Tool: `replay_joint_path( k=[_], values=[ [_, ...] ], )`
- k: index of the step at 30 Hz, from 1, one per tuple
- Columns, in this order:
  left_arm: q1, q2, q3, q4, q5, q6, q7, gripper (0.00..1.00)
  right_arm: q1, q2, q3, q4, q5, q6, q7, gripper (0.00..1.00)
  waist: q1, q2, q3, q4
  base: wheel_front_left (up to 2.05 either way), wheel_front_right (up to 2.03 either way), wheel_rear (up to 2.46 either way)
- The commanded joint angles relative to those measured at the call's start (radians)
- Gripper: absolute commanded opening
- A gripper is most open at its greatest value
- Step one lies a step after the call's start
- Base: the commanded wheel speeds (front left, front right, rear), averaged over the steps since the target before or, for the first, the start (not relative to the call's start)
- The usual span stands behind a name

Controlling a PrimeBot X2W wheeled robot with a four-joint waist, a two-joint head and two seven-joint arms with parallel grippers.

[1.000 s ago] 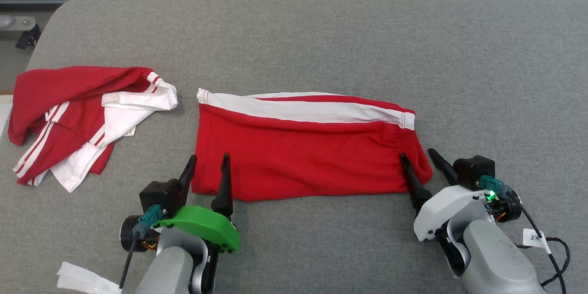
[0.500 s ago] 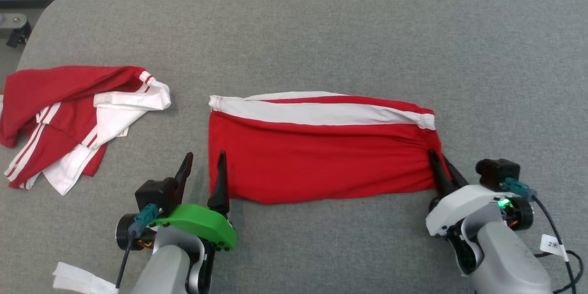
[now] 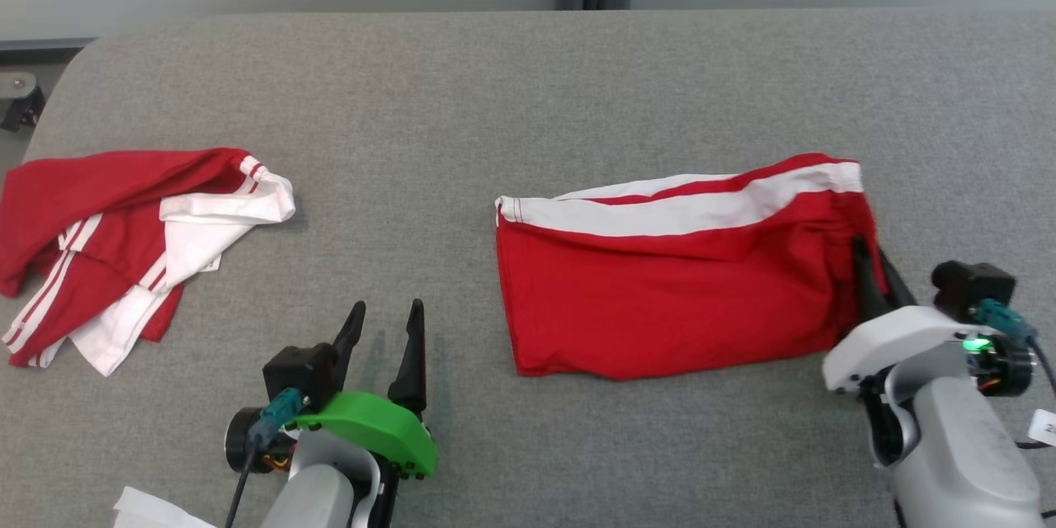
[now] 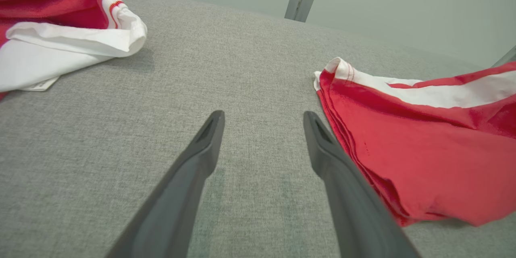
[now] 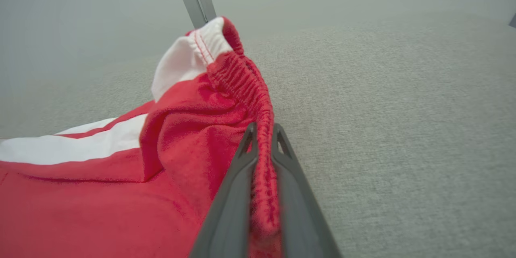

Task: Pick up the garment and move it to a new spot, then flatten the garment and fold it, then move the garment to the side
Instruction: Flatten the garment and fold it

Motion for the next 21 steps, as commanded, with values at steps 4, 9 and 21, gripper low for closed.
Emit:
replay_joint_path(
  k=[4, 9, 21],
  values=[
    [0.013, 0.004, -0.009, 0.005, -0.012, -0.006, -0.001, 1.00, 0.008, 0.023, 0.146, -0.021, 0.073, -0.001, 0.011, 0.00, 0.0000, 0.0000, -0.011, 0.012, 0.00, 0.00, 0.00],
    [0.013, 0.004, -0.017, 0.002, -0.013, 0.001, -0.001, 1.00, -0.002, 0.029, 0.354, -0.091, 0.244, -0.001, 0.054, 0.00, 0.0000, 0.0000, -0.013, 0.041, 0.00, 0.00, 0.00],
    [0.026, 0.003, -0.038, 0.019, -0.023, 0.010, -0.001, 1.00, -0.119, 0.028, 0.713, -0.058, 0.418, -0.001, 0.028, 1.00, 0.0000, 0.0000, -0.016, 0.111, 0.00, 0.00, 0.00]
  ],
)
